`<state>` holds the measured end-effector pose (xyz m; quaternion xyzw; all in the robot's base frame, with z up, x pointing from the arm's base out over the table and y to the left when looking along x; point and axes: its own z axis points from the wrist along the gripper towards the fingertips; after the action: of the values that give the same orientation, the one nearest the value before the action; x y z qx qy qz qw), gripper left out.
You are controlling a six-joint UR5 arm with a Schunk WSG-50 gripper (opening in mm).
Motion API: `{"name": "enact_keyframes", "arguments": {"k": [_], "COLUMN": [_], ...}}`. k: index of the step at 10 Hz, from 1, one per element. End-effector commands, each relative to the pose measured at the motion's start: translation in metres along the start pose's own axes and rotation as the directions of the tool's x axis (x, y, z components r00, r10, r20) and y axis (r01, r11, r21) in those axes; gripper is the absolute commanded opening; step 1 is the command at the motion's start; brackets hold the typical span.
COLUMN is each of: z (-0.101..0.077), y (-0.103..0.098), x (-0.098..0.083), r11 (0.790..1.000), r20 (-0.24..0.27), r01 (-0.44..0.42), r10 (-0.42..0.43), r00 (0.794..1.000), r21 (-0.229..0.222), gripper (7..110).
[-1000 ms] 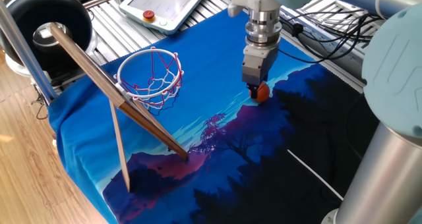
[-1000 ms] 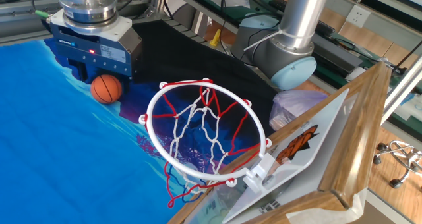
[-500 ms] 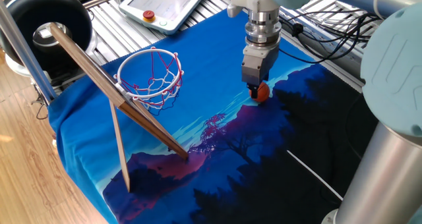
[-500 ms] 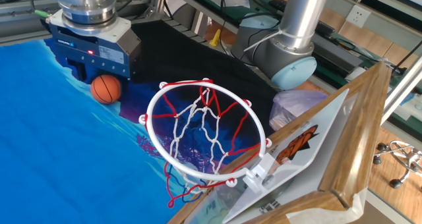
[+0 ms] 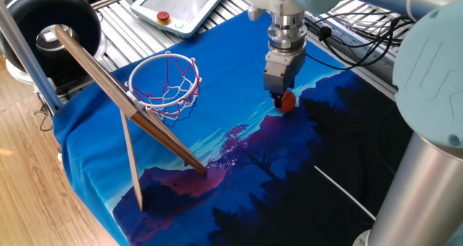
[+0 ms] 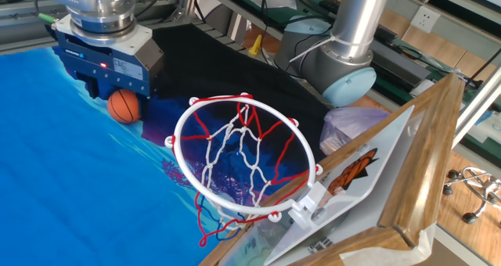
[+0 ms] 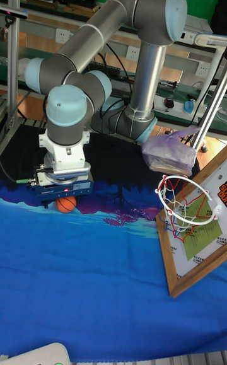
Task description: Grab a basketball, release it and shoot it into the basket
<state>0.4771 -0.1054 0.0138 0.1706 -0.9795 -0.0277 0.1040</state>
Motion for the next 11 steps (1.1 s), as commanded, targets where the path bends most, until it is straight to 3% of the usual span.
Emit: {"name": "enact_keyframes", "arguments": {"k": [1,3,4,5,6,7,8,9,10,11], "z": [-0.002,-0.006,-0.007,-0.008,-0.01,-0.009,-0.01,-0.009,-0.007,-0.007], "y": [0.002,0.003,0.01,0.031,0.044,0.026,0.018,0.015,0.007,0.001], "x": [0.0,-0.002,-0.006,-0.007,-0.003,-0.005,-0.008,-0.011,-0.013,-0.013], "r11": [1.0,0.999,0.999,0.992,0.981,0.992,0.996,0.998,0.998,0.997], "r20": [0.0,-0.011,-0.001,-0.003,-0.032,-0.02,-0.012,0.001,0.009,0.012], "r01": [-0.021,-0.048,-0.04,-0.086,-0.124,-0.104,-0.08,-0.05,-0.06,-0.067], "r10": [0.021,0.048,0.04,0.086,0.12,0.103,0.08,0.05,0.06,0.067], "r00": [1.0,0.999,0.999,0.996,0.992,0.994,0.997,0.999,0.998,0.998], "r21": [-0.009,0.006,-0.017,-0.098,-0.15,-0.074,-0.037,-0.024,0.001,0.026], "gripper": [7,7,7,7,7,7,7,7,22,22]}}
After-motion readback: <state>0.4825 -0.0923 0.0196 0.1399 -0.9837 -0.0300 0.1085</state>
